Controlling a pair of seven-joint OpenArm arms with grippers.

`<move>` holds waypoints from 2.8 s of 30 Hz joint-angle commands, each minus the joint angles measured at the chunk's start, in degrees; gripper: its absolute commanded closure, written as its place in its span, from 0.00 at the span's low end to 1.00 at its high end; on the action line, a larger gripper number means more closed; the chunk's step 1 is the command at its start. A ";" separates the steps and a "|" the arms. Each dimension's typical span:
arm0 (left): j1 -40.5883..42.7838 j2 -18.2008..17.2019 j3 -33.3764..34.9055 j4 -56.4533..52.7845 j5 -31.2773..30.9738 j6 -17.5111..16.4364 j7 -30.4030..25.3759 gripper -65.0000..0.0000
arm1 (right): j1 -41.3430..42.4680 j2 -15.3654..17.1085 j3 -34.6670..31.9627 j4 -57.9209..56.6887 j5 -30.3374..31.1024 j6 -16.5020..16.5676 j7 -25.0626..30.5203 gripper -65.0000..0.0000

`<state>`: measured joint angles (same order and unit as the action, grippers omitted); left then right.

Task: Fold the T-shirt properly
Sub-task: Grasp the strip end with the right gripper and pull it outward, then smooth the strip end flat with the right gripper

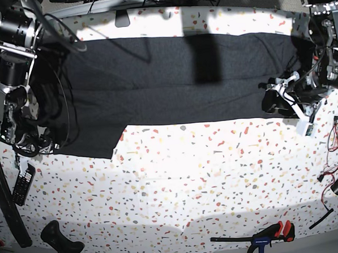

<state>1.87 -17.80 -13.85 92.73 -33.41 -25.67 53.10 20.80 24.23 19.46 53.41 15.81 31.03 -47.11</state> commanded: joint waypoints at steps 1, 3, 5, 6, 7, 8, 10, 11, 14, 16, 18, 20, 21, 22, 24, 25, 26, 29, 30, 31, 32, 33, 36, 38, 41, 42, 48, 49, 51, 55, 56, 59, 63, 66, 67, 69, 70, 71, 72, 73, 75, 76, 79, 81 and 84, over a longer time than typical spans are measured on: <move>-0.74 -0.63 -0.35 1.03 -0.68 -0.02 -0.87 0.54 | 0.76 -0.63 -0.13 0.24 1.36 0.94 -1.51 0.51; -0.74 -0.63 -0.35 1.03 -0.70 -0.02 -0.87 0.54 | 0.76 -0.94 -0.13 0.24 2.19 0.94 -2.21 0.70; -0.74 -0.63 -0.35 1.03 -0.68 -0.02 -0.87 0.54 | 0.79 -0.76 -0.09 0.26 3.13 0.94 -2.89 0.91; -0.74 -0.63 -0.35 1.03 -0.68 -0.02 -0.85 0.54 | 0.92 -0.66 -0.09 0.26 3.28 0.94 -2.93 1.00; -0.74 -0.61 -0.35 1.03 -0.68 -0.02 -0.85 0.54 | 0.96 -0.50 -0.09 0.26 3.34 0.94 -3.02 1.00; -0.74 -0.63 -0.35 1.03 -0.68 -0.02 -0.87 0.54 | 1.11 -0.37 -0.09 0.37 3.50 0.96 -3.06 1.00; -0.74 -0.63 -0.35 1.03 -0.68 -0.02 -0.85 0.54 | 1.42 0.07 -0.07 1.09 4.61 1.51 -3.06 1.00; -0.74 -0.63 -0.35 1.03 -0.68 -0.02 -0.85 0.54 | 1.57 0.26 -0.04 1.75 5.73 2.14 -3.17 1.00; -0.74 -0.63 -0.35 1.03 -0.68 -0.02 -0.85 0.54 | 2.67 1.05 -0.04 3.74 8.02 6.21 -4.66 1.00; -0.74 -0.63 -0.35 1.03 -0.68 -0.02 -0.85 0.54 | 3.41 1.51 -0.04 5.03 10.34 8.97 -6.25 1.00; -0.74 -0.63 -0.35 1.03 -0.68 -0.02 -0.85 0.54 | 3.65 1.64 -0.04 6.67 13.20 8.97 -7.82 1.00; -0.74 -0.63 -0.35 1.03 -0.68 -0.02 -0.85 0.54 | 3.61 1.64 -0.04 8.48 16.48 8.97 -9.55 1.00; -0.74 -0.63 -0.35 1.03 -0.68 -0.02 -0.85 0.54 | 3.63 1.62 -0.04 9.33 17.86 8.97 -10.23 1.00; -0.74 -0.63 -0.35 1.03 -0.68 -0.02 -0.85 0.54 | 3.61 1.64 -0.04 10.34 19.08 8.97 -10.84 1.00; -0.74 -0.63 -0.35 1.03 -0.66 -0.02 -0.85 0.54 | 3.43 1.62 -0.04 12.85 21.27 8.97 -12.20 1.00; -0.74 -0.63 -0.35 1.03 -0.68 -0.02 -0.85 0.54 | 3.13 1.62 -0.04 14.38 22.58 8.97 -13.00 1.00; -0.74 -0.61 -0.35 1.03 -0.68 -0.02 -0.87 0.54 | 2.67 1.62 -0.04 16.24 24.00 8.97 -13.75 1.00; -0.74 -0.63 -0.35 1.03 -0.68 -0.02 -0.87 0.54 | 0.31 1.62 -0.02 23.08 28.20 8.97 -15.80 1.00; -0.74 -0.63 -0.35 1.03 -0.68 -0.02 -0.87 0.54 | -0.81 1.62 -0.02 25.73 29.42 8.97 -16.50 1.00; -0.74 -0.63 -0.35 1.03 -0.68 -0.02 -0.87 0.54 | -2.10 1.62 -0.02 28.48 30.49 8.97 -17.07 1.00; -0.74 -0.61 -0.35 1.03 -0.68 -0.02 -0.87 0.54 | -3.63 1.62 -0.02 31.34 31.10 8.97 -17.07 1.00; -0.74 -0.63 -0.35 1.03 -0.68 -0.02 -0.87 0.54 | -5.31 1.62 -0.02 34.27 31.30 8.97 -17.05 1.00; -0.74 -0.63 -0.35 1.03 -0.68 -0.02 -0.87 0.54 | -10.93 1.62 -0.02 42.73 31.32 8.97 -17.05 1.00; -0.74 -0.63 -0.35 1.03 -0.68 -0.02 -0.87 0.54 | -15.02 1.62 0.00 47.54 31.32 8.97 -17.05 1.00; -0.74 -0.63 -0.35 1.03 -0.66 -0.02 -0.87 0.54 | -21.14 1.62 0.00 53.83 31.34 8.97 -17.05 1.00; -0.74 -0.63 -0.35 1.03 -0.66 -0.02 -0.87 0.54 | -23.15 1.64 0.00 55.82 31.34 8.97 -17.05 1.00; -0.74 -0.63 -0.35 1.03 -0.66 -0.02 -0.85 0.54 | -35.76 1.64 0.00 65.75 31.12 8.97 -17.29 1.00; -0.74 -0.63 -0.35 1.03 -0.66 -0.02 -0.85 0.54 | -38.05 1.64 0.02 66.86 31.10 8.97 -17.29 1.00; -0.74 -0.63 -0.35 1.03 -0.66 -0.02 -0.85 0.54 | -42.60 1.66 0.22 68.54 30.93 8.97 -17.29 1.00; -0.74 -0.63 -0.35 1.03 -0.63 -0.02 -0.85 0.54 | -50.36 2.78 2.45 70.12 28.37 8.97 -17.18 1.00; -0.74 -0.63 -0.35 1.03 -0.66 -0.02 -0.85 0.54 | -52.17 3.61 3.28 70.12 27.98 8.97 -16.98 1.00; -0.76 -0.63 -0.35 1.03 -0.66 -0.02 -0.87 0.54 | -56.94 6.25 6.58 70.12 27.85 8.97 -16.79 1.00; -0.76 -0.63 -0.35 1.03 -0.66 -0.02 -0.87 0.54 | -61.81 8.63 12.13 70.12 27.85 8.97 -16.83 1.00; -0.76 -0.63 -0.35 1.03 -0.66 -0.02 -0.87 0.54 | -64.72 9.68 16.06 70.10 27.80 8.97 -16.87 1.00; -0.76 -0.63 -0.35 1.03 -0.66 -0.02 -0.87 0.54 | -65.48 9.84 17.27 70.07 27.71 8.97 -16.92 1.00; -0.76 -0.63 -0.35 1.03 -0.66 -0.02 -0.90 0.54 | -66.49 9.90 19.41 70.07 27.36 8.97 -17.07 1.00; -0.76 -0.63 -0.35 1.03 -0.66 -0.02 -0.87 0.54 | -66.71 9.88 20.28 70.07 27.08 8.97 -17.11 1.00; -0.76 -0.63 -0.35 1.03 -0.66 -0.02 -0.87 0.54 | -66.69 9.88 20.96 70.05 26.25 8.97 -17.09 1.00; -0.76 -0.63 -0.35 1.03 -0.66 -0.02 -0.90 0.54 | -66.69 9.90 21.49 70.01 25.66 8.97 -17.07 1.00; -0.74 -0.63 -0.35 1.03 -0.63 -0.02 -0.90 0.54 | -66.69 9.88 21.86 69.94 25.16 8.97 -17.00 1.00; -0.74 -0.63 -0.35 1.03 -0.63 -0.02 -0.87 0.54 | -66.69 9.88 21.88 69.88 24.41 8.97 -17.07 1.00; -0.76 -0.63 -0.35 1.03 -0.63 -0.02 -0.87 0.54 | -66.69 9.88 21.88 69.81 24.44 8.97 -17.07 1.00; -0.74 -0.63 -0.35 1.03 -0.63 -0.02 -0.85 0.54 | -66.69 9.88 21.88 69.55 24.37 8.97 -17.33 1.00; -0.74 -0.63 -0.35 1.03 -0.63 -0.02 -0.87 0.54 | -66.69 9.88 21.88 68.72 22.16 8.97 -17.27 1.00; -0.76 -0.63 -0.35 1.03 -0.63 -0.02 -0.87 0.54 | -66.66 9.90 21.88 65.53 18.86 8.97 -14.75 1.00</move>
<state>1.87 -17.80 -13.85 92.73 -33.39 -25.67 53.10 -45.67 33.19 40.77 118.24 34.83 39.94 -61.69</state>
